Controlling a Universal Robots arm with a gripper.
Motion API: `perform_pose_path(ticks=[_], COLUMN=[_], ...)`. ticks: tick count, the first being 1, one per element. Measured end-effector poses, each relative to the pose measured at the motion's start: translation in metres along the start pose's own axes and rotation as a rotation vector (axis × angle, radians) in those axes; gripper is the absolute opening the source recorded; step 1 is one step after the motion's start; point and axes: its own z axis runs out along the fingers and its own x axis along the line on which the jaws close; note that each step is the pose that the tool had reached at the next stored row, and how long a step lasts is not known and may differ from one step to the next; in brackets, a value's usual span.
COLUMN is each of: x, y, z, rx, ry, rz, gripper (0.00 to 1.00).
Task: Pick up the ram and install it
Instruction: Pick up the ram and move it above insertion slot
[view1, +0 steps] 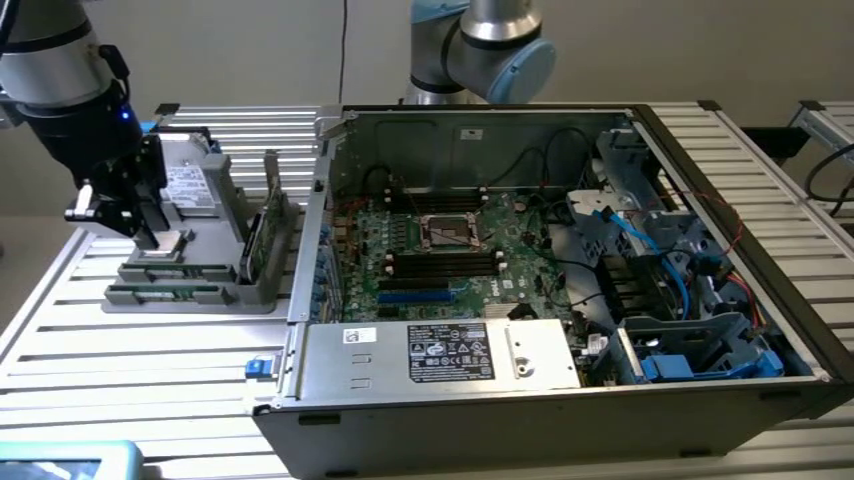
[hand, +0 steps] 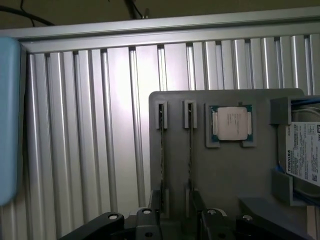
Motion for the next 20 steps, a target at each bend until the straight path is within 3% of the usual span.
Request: perform_pose_path(ticks=[20], x=[0.003], y=[-0.001], z=[0.0365], rx=[0.0], ry=[0.0], rz=[0.0], gripper=[0.36])
